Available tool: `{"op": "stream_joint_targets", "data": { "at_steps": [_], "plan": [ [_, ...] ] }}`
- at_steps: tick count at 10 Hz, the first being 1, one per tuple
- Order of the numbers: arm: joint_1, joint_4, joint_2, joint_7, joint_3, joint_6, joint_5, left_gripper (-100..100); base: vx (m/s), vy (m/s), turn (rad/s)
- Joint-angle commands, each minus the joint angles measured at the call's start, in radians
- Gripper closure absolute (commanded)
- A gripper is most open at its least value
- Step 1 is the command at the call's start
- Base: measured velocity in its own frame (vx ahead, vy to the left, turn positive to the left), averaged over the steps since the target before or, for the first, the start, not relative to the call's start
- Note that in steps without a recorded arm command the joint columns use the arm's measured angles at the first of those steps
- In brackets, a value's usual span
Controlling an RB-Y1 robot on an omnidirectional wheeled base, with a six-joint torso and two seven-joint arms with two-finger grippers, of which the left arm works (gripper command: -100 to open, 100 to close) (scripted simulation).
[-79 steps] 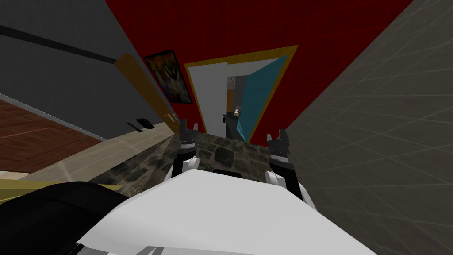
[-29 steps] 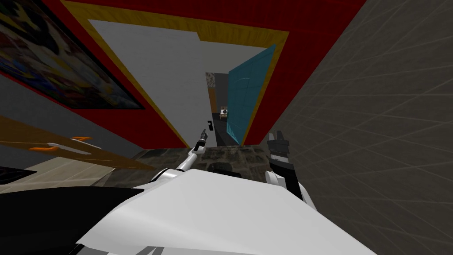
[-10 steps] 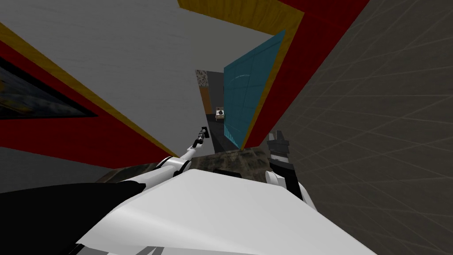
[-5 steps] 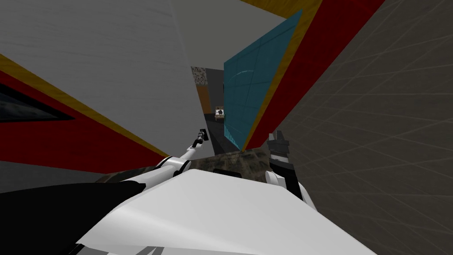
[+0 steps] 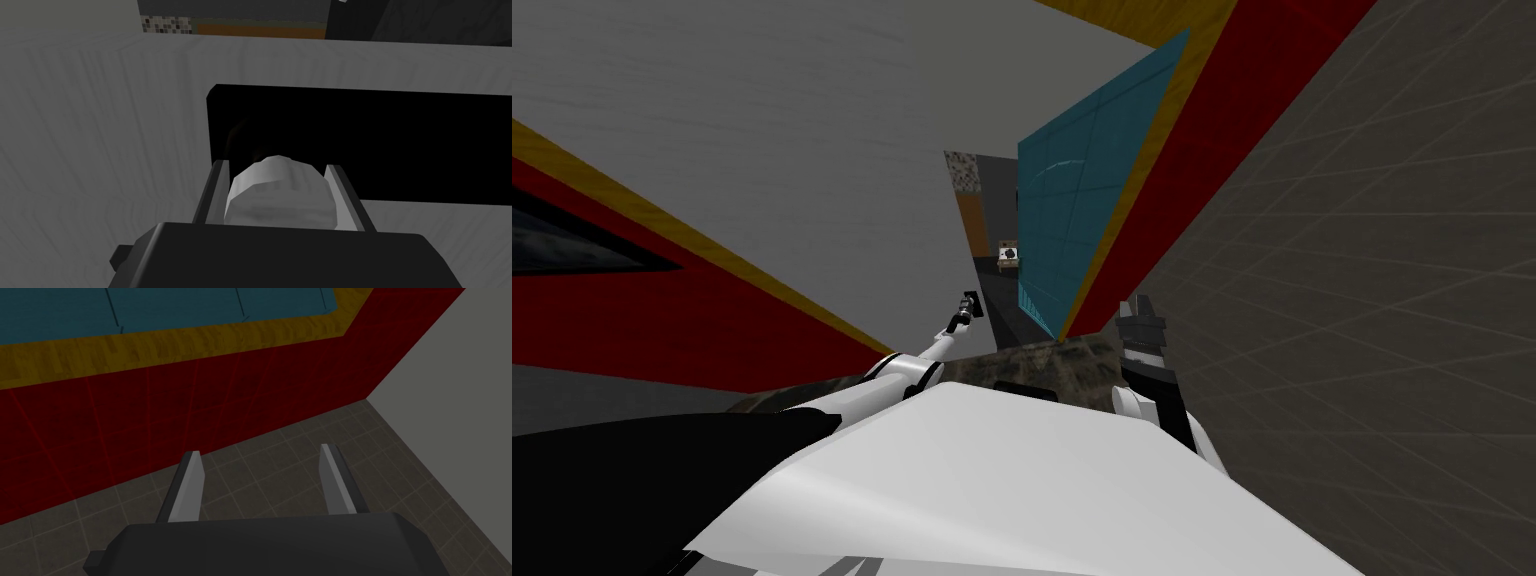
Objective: Push the door open
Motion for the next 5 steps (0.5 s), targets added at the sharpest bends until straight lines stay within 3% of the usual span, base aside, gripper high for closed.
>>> {"op": "stream_joint_targets", "data": {
  "at_steps": [1,2,5],
  "plan": [
    [0.008,0.003,0.004,-0.002,0.034,0.0,-0.008,100,0.084,0.003,-0.083],
    [0.008,0.003,0.004,-0.002,0.034,0.0,-0.008,100,0.096,-0.006,-0.042],
    [0.021,0.007,0.011,-0.006,0.088,0.0,-0.02,100,0.09,-0.01,-0.046]
  ]
}}
